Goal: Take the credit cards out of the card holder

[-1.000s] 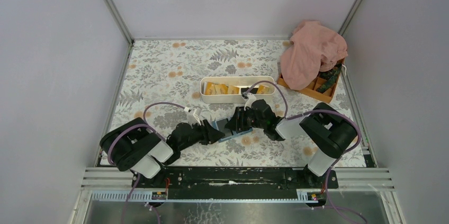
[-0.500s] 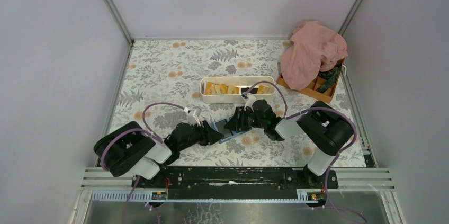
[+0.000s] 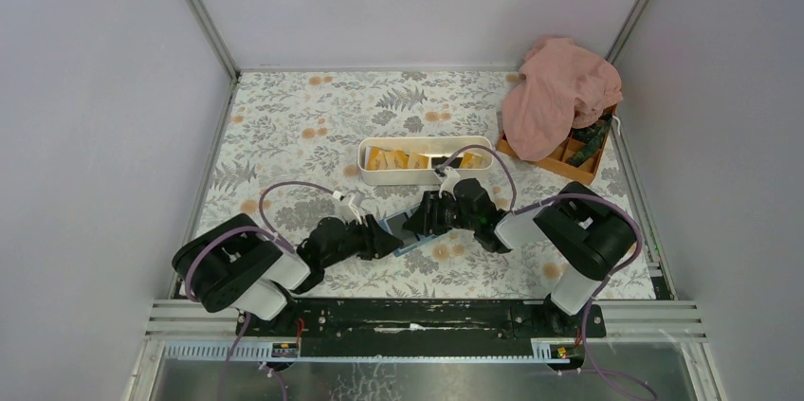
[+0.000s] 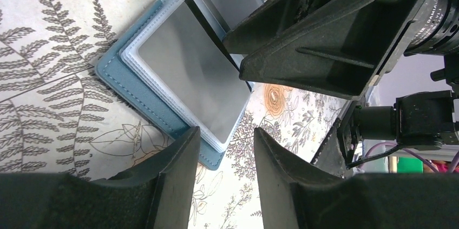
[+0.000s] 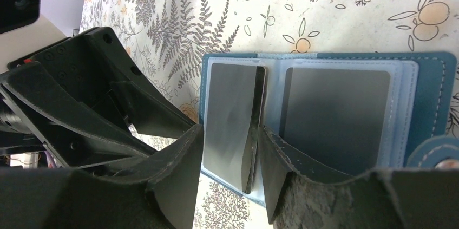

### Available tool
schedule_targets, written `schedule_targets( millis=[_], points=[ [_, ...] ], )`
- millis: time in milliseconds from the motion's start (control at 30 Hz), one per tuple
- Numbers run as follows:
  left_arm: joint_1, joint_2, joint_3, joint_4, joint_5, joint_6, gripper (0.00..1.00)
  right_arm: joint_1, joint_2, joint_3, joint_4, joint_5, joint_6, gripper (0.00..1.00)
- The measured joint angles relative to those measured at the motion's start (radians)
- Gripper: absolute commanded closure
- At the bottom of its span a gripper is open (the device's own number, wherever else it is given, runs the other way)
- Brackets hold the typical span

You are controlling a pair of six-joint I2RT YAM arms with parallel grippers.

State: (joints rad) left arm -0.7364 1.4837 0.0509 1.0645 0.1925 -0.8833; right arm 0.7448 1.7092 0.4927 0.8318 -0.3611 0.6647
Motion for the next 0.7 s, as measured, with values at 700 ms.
schedule_targets(
  millis=[700],
  points=[
    [0.004,-0.334,0.106,-0.382,0.006,0.045,0.40,0.000,-0.111,-0.016,-0.048,0.031,-0.005,0.48]
  ],
)
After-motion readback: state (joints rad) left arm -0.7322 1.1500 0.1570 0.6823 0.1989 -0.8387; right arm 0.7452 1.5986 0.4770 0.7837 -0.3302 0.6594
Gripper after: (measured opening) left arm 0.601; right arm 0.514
